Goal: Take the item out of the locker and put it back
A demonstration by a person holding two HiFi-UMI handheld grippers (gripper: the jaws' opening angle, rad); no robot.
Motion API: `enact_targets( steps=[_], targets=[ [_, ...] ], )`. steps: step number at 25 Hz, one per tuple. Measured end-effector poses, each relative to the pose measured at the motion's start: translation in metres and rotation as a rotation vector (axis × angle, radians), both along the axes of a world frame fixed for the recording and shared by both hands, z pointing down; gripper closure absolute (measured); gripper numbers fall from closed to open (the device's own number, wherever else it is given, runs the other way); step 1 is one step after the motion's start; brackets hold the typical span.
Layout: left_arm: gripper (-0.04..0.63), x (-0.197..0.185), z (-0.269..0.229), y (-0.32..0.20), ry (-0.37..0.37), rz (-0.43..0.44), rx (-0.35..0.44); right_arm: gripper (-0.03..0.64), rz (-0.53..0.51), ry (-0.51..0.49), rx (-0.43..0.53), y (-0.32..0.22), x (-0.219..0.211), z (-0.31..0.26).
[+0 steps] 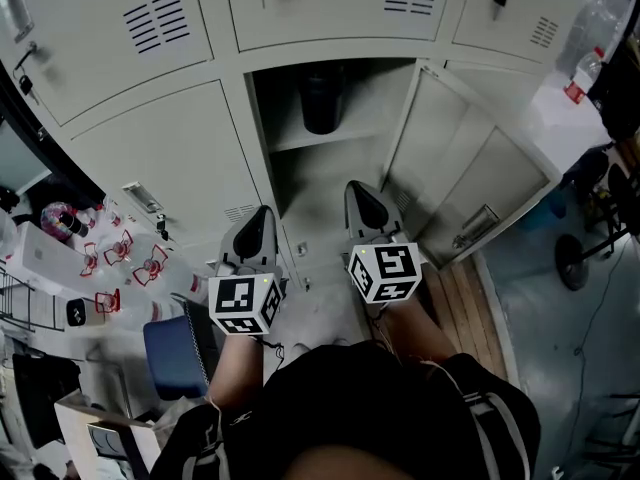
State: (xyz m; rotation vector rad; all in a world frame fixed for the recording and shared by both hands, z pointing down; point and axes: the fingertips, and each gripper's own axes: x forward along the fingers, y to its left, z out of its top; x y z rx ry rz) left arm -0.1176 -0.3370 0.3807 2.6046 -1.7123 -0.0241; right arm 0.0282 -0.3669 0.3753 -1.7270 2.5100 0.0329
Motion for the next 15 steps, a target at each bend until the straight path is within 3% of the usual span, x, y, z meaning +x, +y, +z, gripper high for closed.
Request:
enact_targets(
  steps=[4, 15],
  targets=[
    [0.583, -0.002, -0.001, 0.003, 0.000, 0.001, 0.004, 0.603, 0.022, 0.070, 0.049, 0.008, -0.006, -0.008],
    [0.583, -0.015, -0.006, 0.009, 0.009, 0.004, 0.019, 0.603, 0.012, 0.048, 0.035, 0.013, -0.022, -0.009]
  ],
)
